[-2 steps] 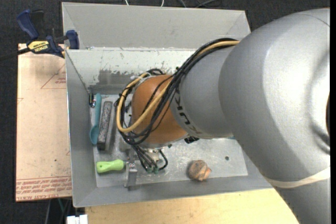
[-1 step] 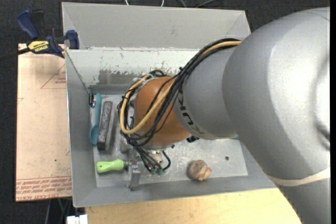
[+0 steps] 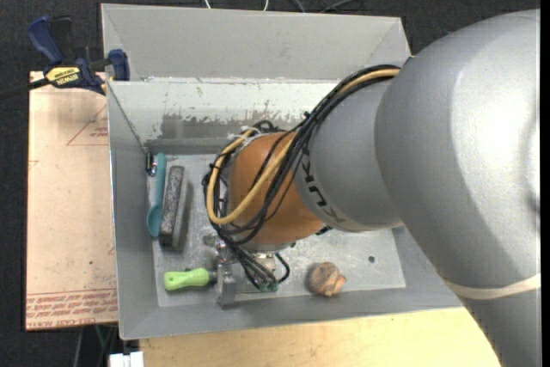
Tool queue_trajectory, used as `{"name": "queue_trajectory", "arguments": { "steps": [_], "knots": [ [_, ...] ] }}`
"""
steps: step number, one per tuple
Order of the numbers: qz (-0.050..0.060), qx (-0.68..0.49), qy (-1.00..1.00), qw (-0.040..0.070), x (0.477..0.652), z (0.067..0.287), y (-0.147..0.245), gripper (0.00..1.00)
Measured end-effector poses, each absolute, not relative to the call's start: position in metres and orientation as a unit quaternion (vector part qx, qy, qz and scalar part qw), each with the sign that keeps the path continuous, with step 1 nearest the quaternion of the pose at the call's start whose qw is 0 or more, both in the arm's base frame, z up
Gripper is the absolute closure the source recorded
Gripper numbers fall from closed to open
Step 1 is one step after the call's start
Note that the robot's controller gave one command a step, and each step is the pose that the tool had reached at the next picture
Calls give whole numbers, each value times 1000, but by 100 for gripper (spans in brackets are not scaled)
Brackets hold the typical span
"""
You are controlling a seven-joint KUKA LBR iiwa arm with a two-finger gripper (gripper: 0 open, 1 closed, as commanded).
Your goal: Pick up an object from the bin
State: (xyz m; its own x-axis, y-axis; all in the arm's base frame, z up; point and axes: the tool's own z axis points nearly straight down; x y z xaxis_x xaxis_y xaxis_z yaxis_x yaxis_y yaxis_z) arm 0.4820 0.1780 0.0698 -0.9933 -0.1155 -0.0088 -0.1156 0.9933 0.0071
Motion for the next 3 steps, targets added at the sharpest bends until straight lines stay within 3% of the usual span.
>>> {"name": "queue_trajectory", "arguments": {
  "steps": [1,2,3],
  "knots": [
    [4,-58,998,4,482,70,178,100],
    [3,-55,998,1,478,126,179,100],
    [4,-54,998,4,480,196,181,100]
  ]
}}
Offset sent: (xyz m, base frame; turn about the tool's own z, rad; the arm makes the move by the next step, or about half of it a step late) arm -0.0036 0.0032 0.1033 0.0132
